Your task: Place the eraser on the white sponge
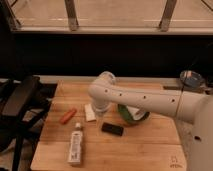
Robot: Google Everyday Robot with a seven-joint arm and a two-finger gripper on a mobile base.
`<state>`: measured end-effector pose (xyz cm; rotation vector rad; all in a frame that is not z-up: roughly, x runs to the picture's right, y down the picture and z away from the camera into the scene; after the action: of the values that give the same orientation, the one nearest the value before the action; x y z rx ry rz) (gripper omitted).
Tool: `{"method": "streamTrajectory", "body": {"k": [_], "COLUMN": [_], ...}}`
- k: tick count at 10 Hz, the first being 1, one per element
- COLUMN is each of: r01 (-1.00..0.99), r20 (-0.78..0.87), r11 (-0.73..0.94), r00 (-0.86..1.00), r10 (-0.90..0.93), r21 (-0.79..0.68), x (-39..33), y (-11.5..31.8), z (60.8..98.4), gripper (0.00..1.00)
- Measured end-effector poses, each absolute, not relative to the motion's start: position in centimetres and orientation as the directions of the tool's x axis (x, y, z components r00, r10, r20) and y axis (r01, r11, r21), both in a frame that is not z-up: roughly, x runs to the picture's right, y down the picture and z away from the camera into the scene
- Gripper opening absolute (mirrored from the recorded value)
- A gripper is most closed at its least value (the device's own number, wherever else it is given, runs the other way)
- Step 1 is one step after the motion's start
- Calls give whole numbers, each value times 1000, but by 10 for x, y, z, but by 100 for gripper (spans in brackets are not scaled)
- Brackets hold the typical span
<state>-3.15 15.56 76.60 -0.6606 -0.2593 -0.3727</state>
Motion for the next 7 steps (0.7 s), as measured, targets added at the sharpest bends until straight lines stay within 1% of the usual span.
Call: {"method": "streamTrajectory", "body": {"k": [1, 2, 3, 4, 5, 6, 7], "r01": [410, 369, 315, 241, 199, 100, 43], "r20": [347, 321, 290, 243, 214, 131, 81], "r11": [727, 732, 736, 737, 735, 726, 718], "r00": [905, 923, 942, 964, 974, 991, 996], "r10": [-248, -214, -167, -107, -74, -13, 20], "r21": [-550, -573, -599, -631, -648, -681, -695], "x": [-32, -25, -13, 7, 19, 39, 48], "y": [155, 154, 157, 160, 162, 167, 171], "z": [765, 765, 768, 772, 775, 781, 785], "gripper": [10, 17, 26, 38, 45, 59, 67]}}
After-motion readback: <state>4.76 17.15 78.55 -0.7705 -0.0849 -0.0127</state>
